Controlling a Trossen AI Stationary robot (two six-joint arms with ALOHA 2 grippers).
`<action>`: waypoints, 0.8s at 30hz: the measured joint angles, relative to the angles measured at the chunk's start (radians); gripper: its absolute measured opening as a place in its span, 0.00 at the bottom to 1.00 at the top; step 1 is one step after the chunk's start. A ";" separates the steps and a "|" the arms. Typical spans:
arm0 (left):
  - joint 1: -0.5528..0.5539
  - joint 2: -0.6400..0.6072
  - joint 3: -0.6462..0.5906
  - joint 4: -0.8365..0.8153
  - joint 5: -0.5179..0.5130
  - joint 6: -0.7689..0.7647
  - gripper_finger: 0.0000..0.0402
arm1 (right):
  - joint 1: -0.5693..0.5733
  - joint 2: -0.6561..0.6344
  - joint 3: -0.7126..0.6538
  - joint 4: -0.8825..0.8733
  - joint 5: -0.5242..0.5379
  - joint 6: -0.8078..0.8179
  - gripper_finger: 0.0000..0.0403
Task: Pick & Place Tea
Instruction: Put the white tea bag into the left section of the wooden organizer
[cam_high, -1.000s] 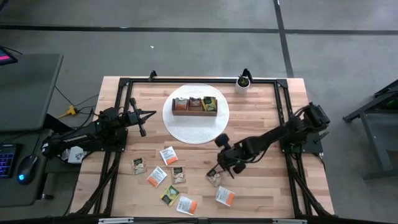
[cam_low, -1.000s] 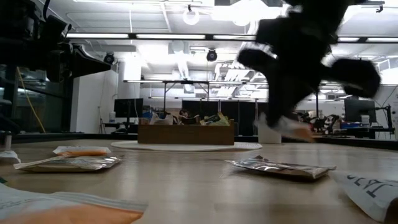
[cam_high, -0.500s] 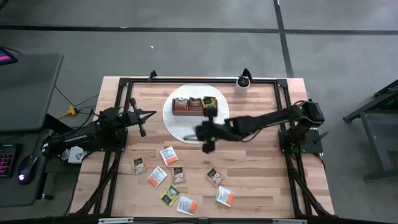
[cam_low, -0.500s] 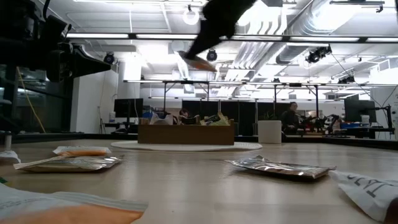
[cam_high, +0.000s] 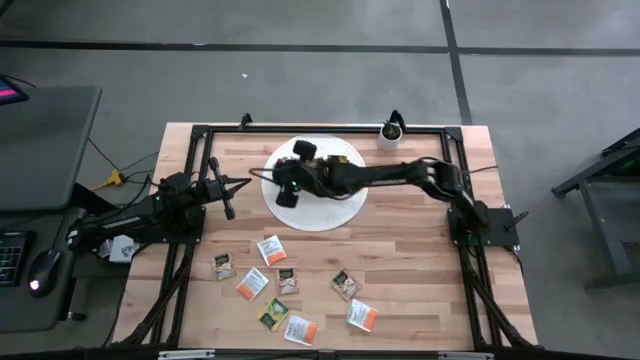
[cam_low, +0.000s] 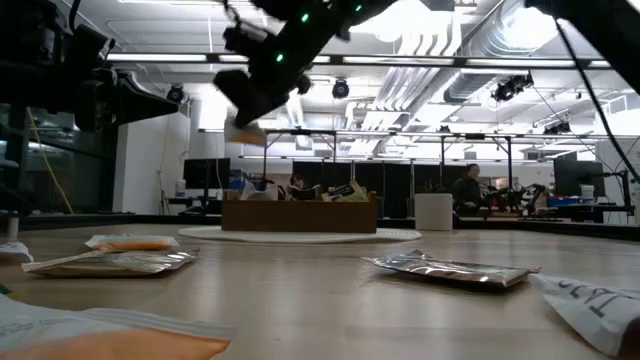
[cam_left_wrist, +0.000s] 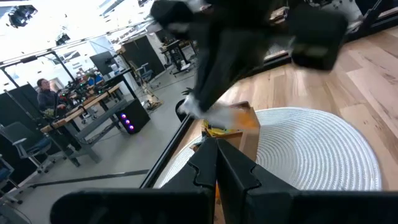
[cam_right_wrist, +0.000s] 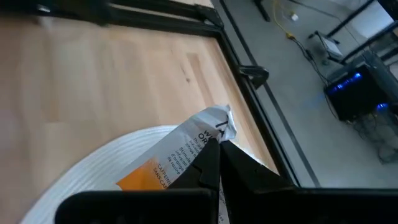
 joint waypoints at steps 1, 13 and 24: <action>0.000 0.000 0.000 0.000 0.000 0.000 0.00 | -0.009 0.022 0.024 -0.001 0.000 -0.001 0.00; 0.000 0.000 0.000 0.000 0.000 0.000 0.00 | -0.069 0.134 0.104 -0.025 0.086 0.154 0.00; 0.000 0.000 0.000 0.000 0.000 0.000 0.00 | -0.109 0.151 0.104 -0.047 0.081 0.287 0.00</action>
